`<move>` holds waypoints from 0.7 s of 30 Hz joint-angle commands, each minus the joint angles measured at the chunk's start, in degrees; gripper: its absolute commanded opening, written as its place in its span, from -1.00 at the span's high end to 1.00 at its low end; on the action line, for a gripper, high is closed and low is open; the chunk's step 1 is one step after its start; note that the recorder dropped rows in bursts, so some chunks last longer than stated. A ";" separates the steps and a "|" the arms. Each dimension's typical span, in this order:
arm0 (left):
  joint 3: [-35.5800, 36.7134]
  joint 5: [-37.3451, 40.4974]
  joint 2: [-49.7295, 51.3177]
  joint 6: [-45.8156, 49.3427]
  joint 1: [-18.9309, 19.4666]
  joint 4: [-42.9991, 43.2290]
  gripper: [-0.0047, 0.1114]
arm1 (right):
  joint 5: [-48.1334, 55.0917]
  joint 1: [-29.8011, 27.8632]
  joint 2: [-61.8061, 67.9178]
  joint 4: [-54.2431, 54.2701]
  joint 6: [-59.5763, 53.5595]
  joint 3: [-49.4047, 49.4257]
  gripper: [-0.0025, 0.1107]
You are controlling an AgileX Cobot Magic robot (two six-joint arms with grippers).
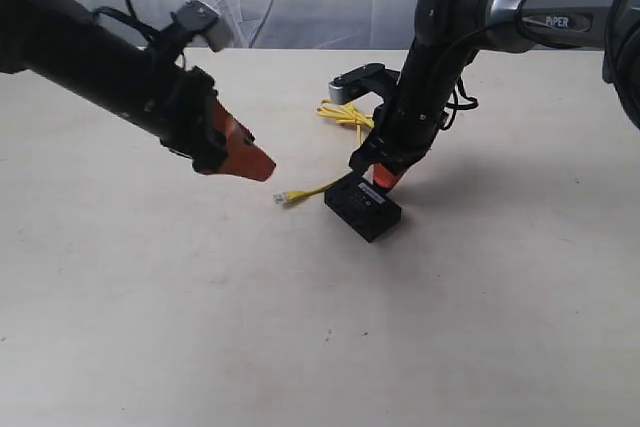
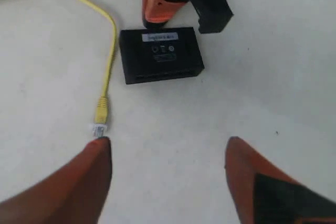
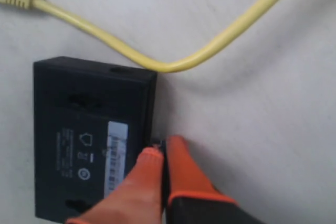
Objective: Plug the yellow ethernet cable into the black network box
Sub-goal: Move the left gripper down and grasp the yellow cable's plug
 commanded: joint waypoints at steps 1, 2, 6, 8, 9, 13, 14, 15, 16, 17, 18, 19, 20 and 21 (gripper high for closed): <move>-3.61 -6.24 6.40 1.54 -3.72 3.50 -0.20 | -0.54 -0.32 -0.19 1.21 -0.15 -0.34 0.97; -3.74 -8.10 7.11 1.54 -4.29 3.60 -0.19 | -0.65 -0.32 -0.19 1.21 -0.15 -0.34 0.97; -4.28 -14.69 9.43 1.30 -6.28 4.01 -0.19 | -0.77 -0.32 -0.19 1.31 -0.05 -0.34 0.97; -5.23 -16.21 10.64 1.15 -6.97 4.01 -0.18 | -0.77 -0.32 -0.19 1.31 -0.05 -0.34 0.97; -5.90 -16.81 11.26 0.63 -7.37 4.01 -0.18 | -0.77 -0.32 -0.19 1.43 -0.05 -0.34 0.97; -8.62 -17.26 13.73 -2.27 -8.25 7.11 -0.17 | -0.77 -0.32 -0.19 1.53 0.22 -0.34 0.97; -9.27 -17.26 14.34 -3.41 -8.41 8.80 -0.17 | -0.77 -0.32 -0.19 1.53 0.30 -0.34 0.97; -9.90 -17.26 14.93 -4.39 -8.63 10.55 -0.17 | -0.77 -0.32 -0.19 1.53 0.30 -0.34 0.97; -10.31 -17.26 15.45 -5.21 -8.75 11.77 -0.17 | -0.77 -0.32 -0.19 1.53 0.34 -0.34 0.97; -10.73 -17.41 15.80 -5.85 -8.84 12.85 -0.17 | -0.77 -0.32 -0.19 1.53 0.34 -0.34 0.97; -10.96 -18.37 16.27 -6.15 -8.97 13.23 -0.17 | -0.77 -0.32 -0.19 1.53 0.46 -0.34 0.97; -11.07 -18.85 16.54 -6.13 -9.06 13.13 -0.17 | -0.65 -0.32 -0.19 1.53 0.59 -0.34 0.97; -11.20 -19.40 16.69 -6.13 -9.06 12.86 -0.17 | -0.46 -0.32 -0.19 1.53 0.72 -0.34 0.97; -11.29 -19.38 17.12 -6.13 -9.11 12.78 -0.17 | -0.22 -0.32 -0.19 1.53 0.72 -0.34 0.97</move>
